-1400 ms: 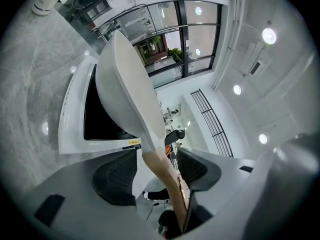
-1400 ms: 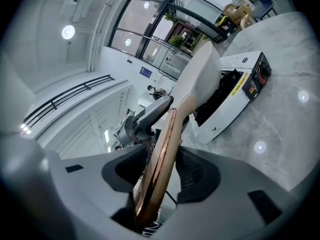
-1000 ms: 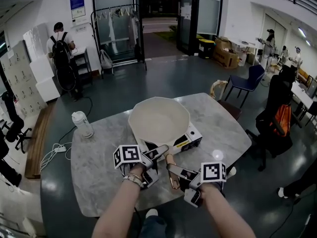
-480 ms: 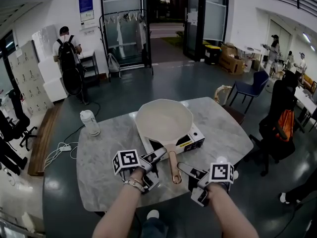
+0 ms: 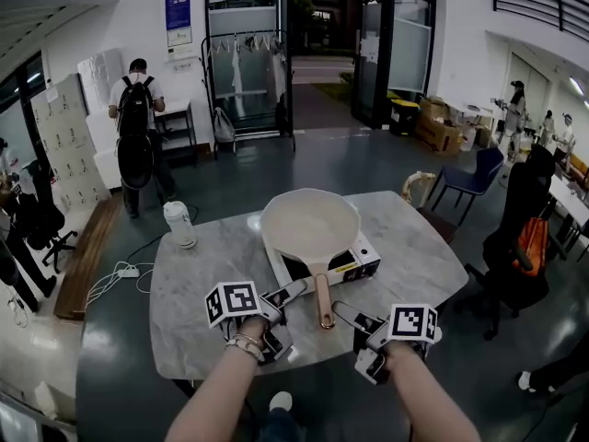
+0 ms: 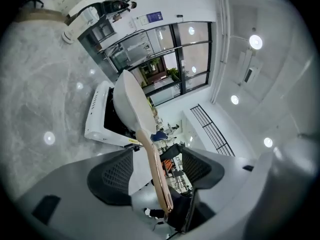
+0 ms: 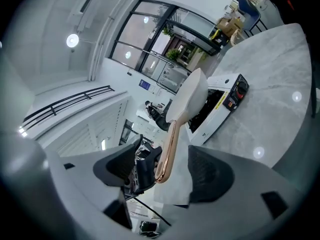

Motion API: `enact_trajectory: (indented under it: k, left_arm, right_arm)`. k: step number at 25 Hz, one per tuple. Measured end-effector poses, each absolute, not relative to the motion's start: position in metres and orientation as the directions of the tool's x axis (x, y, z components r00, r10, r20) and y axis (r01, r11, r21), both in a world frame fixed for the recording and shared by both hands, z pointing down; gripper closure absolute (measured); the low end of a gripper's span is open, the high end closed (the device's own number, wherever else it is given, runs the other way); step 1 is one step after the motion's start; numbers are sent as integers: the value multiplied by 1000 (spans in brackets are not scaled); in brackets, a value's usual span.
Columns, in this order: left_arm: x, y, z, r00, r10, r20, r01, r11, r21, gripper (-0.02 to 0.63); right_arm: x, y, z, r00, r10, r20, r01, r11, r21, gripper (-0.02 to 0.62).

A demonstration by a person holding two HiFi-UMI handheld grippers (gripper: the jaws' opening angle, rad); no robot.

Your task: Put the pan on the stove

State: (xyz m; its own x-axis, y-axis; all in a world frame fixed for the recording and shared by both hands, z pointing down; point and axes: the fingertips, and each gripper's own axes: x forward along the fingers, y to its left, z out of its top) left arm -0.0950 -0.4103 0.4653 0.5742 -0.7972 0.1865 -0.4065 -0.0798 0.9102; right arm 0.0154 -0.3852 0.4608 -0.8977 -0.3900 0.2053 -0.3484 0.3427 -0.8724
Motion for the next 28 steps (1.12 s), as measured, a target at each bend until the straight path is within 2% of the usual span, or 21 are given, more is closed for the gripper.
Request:
enact_trajectory:
  k: [2, 5, 8, 9, 10, 13, 17, 22, 28]
  left_arm:
    - [-98, -404, 456, 553, -815, 176, -440, -106, 892, 293]
    - [-110, -390, 438, 503, -855, 130, -496, -162, 853, 345]
    - [-126, -376, 427, 432, -896, 102, -582, -190, 791, 470]
    - [-130, -373, 425, 409, -907, 103, -608, -187, 772, 517]
    - [-134, -370, 423, 391, -914, 108, -632, -181, 754, 548]
    - [-139, -362, 415, 370, -920, 129, -713, -192, 674, 594]
    - [-138, -349, 404, 351, -925, 148, -825, -231, 516, 595]
    - [-146, -334, 387, 237, -966, 105, -939, -200, 280, 595]
    - [-148, -321, 363, 193, -981, 11, -978, -191, 88, 595]
  right_arm:
    - [21, -384, 458, -889, -404, 218, -372, 357, -857, 270]
    - [27, -383, 448, -871, -436, 228, -417, 407, -813, 270]
    - [36, -380, 435, -854, -475, 212, -442, 448, -777, 291]
    - [40, -381, 429, -845, -495, 200, -449, 456, -768, 379]
    - [44, -381, 424, -836, -517, 186, -456, 465, -759, 504]
    - [52, -382, 411, -820, -556, 139, -459, 493, -739, 551]
    - [59, -380, 401, -790, -604, 108, -499, 530, -686, 560]
    - [69, -376, 395, -721, -686, 102, -622, 575, -532, 561]
    - [80, -364, 379, -681, -728, 76, -719, 646, -258, 566]
